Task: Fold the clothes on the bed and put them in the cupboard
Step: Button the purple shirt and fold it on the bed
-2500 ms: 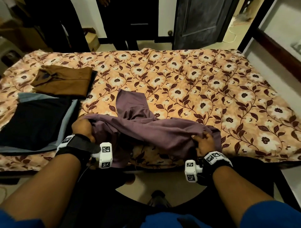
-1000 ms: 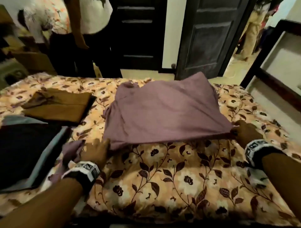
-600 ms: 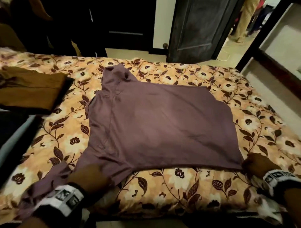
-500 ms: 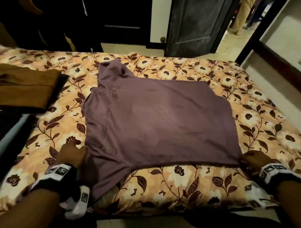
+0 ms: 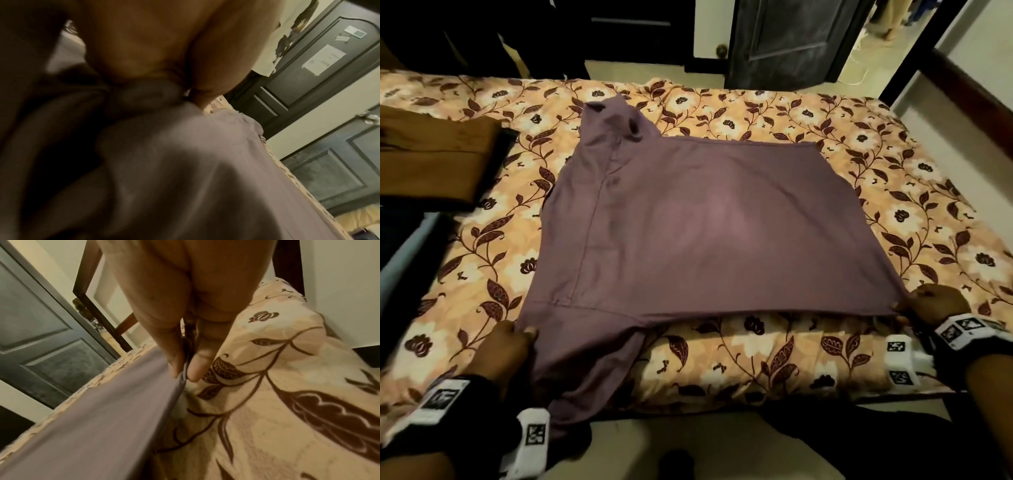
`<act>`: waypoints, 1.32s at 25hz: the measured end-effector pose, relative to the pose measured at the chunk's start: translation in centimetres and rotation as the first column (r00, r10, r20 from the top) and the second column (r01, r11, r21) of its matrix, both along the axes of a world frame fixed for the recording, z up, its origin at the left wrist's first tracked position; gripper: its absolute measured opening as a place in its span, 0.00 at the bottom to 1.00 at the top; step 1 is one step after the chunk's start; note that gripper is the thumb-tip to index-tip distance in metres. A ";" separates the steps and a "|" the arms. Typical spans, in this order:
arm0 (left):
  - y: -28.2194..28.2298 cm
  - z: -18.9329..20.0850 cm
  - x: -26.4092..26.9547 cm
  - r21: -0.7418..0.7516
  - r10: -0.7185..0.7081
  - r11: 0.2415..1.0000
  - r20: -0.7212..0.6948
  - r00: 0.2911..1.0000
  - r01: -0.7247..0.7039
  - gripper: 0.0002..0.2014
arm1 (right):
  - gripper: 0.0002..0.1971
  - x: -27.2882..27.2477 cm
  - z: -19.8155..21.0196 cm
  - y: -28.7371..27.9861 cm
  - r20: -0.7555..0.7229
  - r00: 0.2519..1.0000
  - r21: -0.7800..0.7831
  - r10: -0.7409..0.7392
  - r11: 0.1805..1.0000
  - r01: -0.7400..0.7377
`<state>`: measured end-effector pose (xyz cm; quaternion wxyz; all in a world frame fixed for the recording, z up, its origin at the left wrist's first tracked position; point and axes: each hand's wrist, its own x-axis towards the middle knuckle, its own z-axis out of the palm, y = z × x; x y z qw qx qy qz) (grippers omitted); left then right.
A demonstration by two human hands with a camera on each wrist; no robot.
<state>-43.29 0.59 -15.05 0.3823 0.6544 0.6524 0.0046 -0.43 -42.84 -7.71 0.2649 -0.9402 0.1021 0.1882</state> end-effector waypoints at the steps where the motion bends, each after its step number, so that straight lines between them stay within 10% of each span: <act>1: -0.8 -0.3 -0.8 0.049 0.011 0.999 -0.058 0.998 -0.008 0.11 | 0.06 -0.1 0.1 -0.2 -0.021 0.999 -0.050 0.037 0.998 -0.038; 5: -4.2 0.0 -1.4 -0.024 -0.030 0.999 -0.167 0.985 0.026 0.25 | 0.12 -0.7 -1.4 -1.2 -0.113 0.957 -0.345 0.267 0.893 -0.290; 8: -5.7 2.9 0.7 0.190 -0.127 0.964 -0.280 0.952 0.185 0.29 | 0.26 -2.1 -2.1 1.0 0.029 0.951 -0.409 0.309 0.872 -0.270; 10: -6.0 4.4 3.5 0.445 -0.304 0.812 -0.230 0.924 0.378 0.25 | 0.24 -5.4 -3.3 5.9 0.155 0.880 -0.300 0.450 0.870 -0.392; 13: -7.0 2.5 8.3 0.341 -0.635 0.659 -0.225 0.739 0.670 0.32 | 0.34 -14.4 -6.1 15.3 0.096 0.601 -0.138 0.793 0.609 -0.781; 16: -8.4 -2.6 8.7 0.191 -0.672 0.648 -0.314 0.671 0.738 0.35 | 0.38 -20.6 -9.3 20.3 -0.002 0.287 -0.169 0.958 0.283 -0.944; 20: -8.3 -4.6 7.3 0.240 -0.602 0.692 -0.329 0.728 0.681 0.36 | 0.43 -13.4 -11.0 13.2 0.008 0.596 -0.422 0.803 0.543 -0.726; 22: -8.4 -4.4 7.7 0.220 -0.588 0.701 -0.359 0.725 0.678 0.37 | 0.51 -6.5 -10.1 6.4 0.011 0.864 -0.493 0.503 0.754 -0.433; 24: -8.2 -3.6 8.5 0.225 -0.552 0.727 -0.373 0.746 0.649 0.38 | 0.57 -1.8 -8.4 2.9 -0.035 0.969 -0.480 0.246 0.846 -0.232; 27: -7.7 -3.5 11.1 0.304 -0.573 0.686 -0.334 0.748 0.661 0.36 | 0.47 -3.2 -8.2 6.4 0.039 0.855 -0.588 0.518 0.703 -0.399; 30: -7.6 -4.8 12.0 0.263 -0.660 0.599 -0.372 0.652 0.756 0.35 | 0.44 -10.4 -10.1 12.6 -0.051 0.446 -0.400 0.893 0.391 -0.829; 31: -7.5 -5.1 11.5 0.257 -0.655 0.605 -0.377 0.655 0.754 0.36 | 0.44 -11.7 -10.2 13.1 -0.093 0.408 -0.375 0.908 0.348 -0.859; 33: -7.5 -5.2 9.5 0.247 -0.640 0.637 -0.358 0.680 0.730 0.36 | 0.41 -10.2 -9.0 10.7 -0.073 0.619 -0.423 0.782 0.538 -0.729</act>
